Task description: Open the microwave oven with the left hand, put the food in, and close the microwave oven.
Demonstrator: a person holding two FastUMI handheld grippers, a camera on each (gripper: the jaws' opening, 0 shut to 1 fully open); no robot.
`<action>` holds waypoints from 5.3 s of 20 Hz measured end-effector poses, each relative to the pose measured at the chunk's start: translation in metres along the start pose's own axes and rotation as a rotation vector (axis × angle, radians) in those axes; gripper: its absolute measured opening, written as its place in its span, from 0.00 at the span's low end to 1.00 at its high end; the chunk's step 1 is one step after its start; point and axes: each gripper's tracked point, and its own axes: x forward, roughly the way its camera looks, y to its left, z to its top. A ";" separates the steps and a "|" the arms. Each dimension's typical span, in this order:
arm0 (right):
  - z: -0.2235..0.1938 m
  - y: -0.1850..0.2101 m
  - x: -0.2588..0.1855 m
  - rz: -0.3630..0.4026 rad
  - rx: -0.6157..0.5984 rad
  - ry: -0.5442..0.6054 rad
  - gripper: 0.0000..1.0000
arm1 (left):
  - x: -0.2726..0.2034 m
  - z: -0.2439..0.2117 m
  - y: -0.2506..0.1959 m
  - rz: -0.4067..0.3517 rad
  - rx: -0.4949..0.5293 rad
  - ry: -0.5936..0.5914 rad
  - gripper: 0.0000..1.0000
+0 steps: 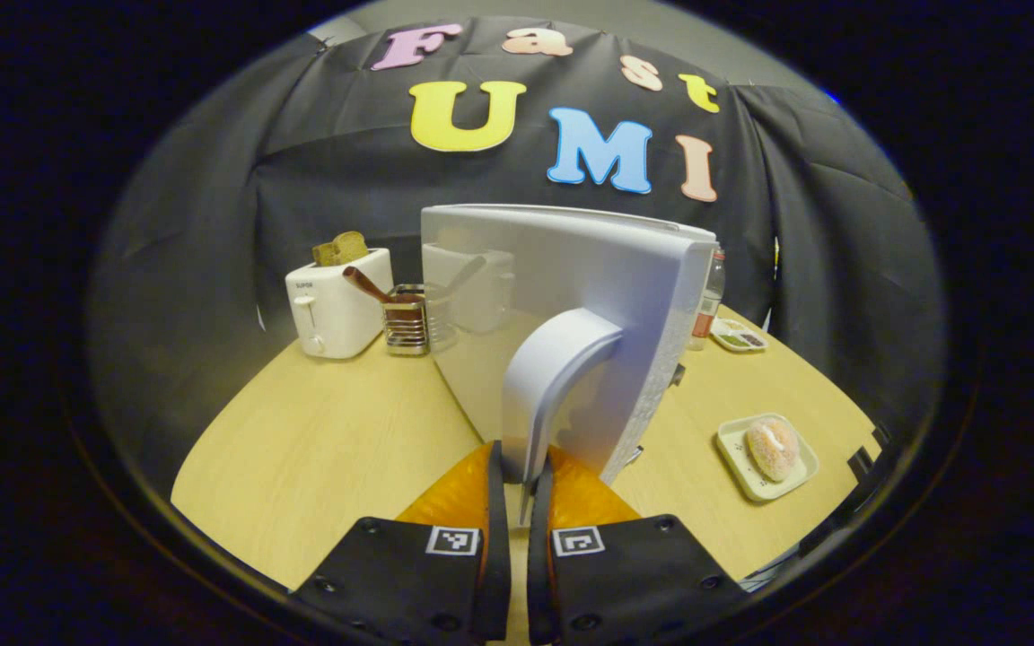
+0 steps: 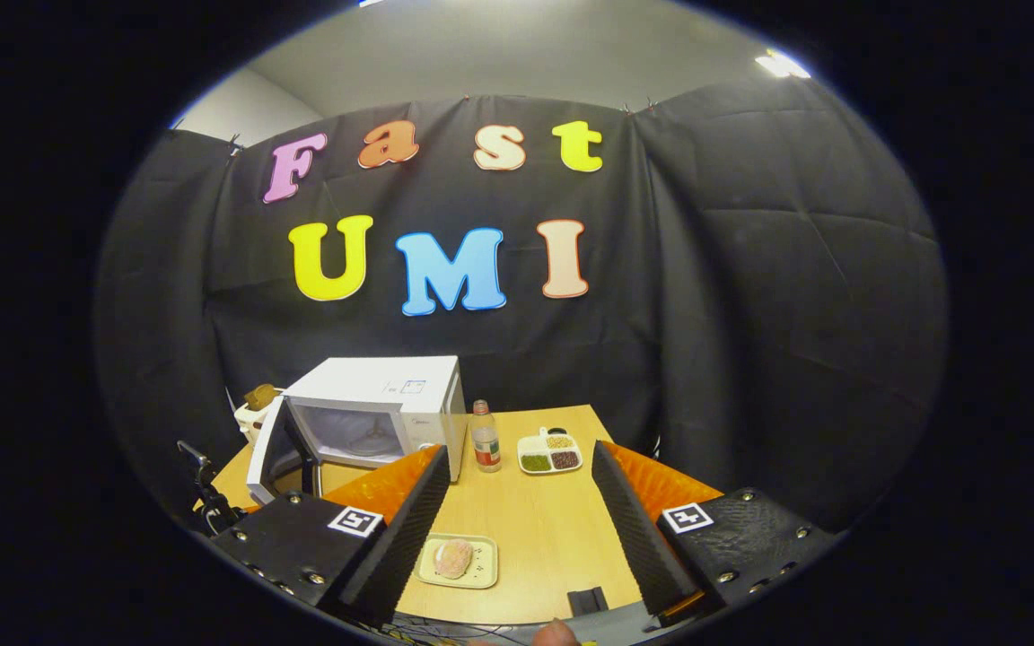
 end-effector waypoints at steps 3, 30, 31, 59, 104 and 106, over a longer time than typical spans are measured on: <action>-0.027 0.031 0.022 0.010 0.024 0.067 0.98 | -0.003 -0.004 0.029 -0.019 -0.068 0.003 0.23; -0.281 0.103 0.187 0.191 -0.098 0.598 0.98 | -0.172 0.055 0.054 0.503 -0.117 -0.013 0.77; -0.292 0.104 0.189 0.190 -0.084 0.622 0.98 | -0.179 0.060 0.044 0.516 -0.100 -0.008 0.81; -0.257 0.163 0.126 0.208 -0.099 0.535 0.70 | -0.376 0.140 -0.007 0.417 -0.107 -0.396 0.85; -0.199 0.409 0.456 0.197 0.765 0.212 0.74 | -0.251 0.143 0.038 0.641 -0.145 -0.075 0.91; -0.199 0.410 0.461 0.185 0.799 0.199 0.74 | -0.253 0.142 0.038 0.644 -0.146 -0.073 0.86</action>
